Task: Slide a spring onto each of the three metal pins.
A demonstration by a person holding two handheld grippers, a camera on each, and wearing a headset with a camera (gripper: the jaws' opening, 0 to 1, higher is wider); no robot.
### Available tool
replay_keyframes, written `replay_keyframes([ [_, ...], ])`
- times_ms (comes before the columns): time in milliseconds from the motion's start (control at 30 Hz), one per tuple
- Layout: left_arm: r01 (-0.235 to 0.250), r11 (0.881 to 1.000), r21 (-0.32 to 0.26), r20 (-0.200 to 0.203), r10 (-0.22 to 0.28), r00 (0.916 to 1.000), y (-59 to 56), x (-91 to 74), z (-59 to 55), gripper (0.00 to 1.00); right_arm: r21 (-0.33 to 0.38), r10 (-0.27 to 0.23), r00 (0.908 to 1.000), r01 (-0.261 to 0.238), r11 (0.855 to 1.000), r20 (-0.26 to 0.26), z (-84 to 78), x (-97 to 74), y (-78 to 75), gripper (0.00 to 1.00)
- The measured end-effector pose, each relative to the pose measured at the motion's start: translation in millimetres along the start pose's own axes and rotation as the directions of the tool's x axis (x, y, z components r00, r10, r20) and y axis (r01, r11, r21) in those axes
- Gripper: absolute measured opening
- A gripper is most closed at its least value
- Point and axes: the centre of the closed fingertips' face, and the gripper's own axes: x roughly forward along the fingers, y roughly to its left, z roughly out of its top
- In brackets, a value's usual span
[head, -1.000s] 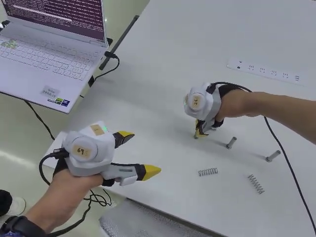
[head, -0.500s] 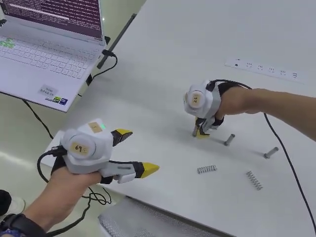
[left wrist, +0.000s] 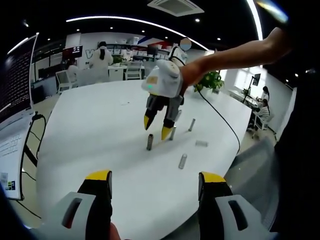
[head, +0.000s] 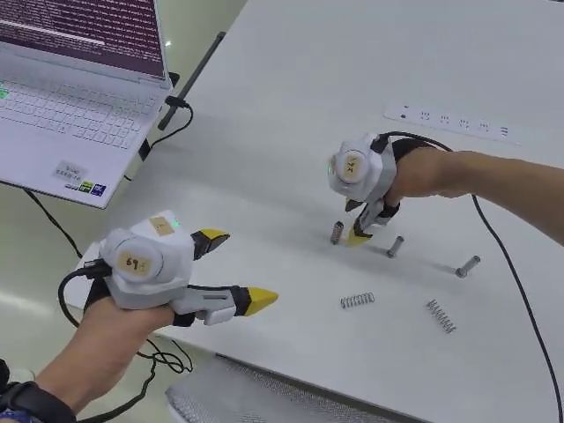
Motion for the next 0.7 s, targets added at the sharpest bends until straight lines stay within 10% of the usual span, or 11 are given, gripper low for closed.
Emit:
replay_keyframes([
  [700,0.022,1.000,0.014,0.002,-0.022,0.9998,-3.6,5.9,10.0,0.68,0.175,-0.092,0.9830,0.064,0.983,0.159,-4.3,-43.6,8.6,0.40],
])
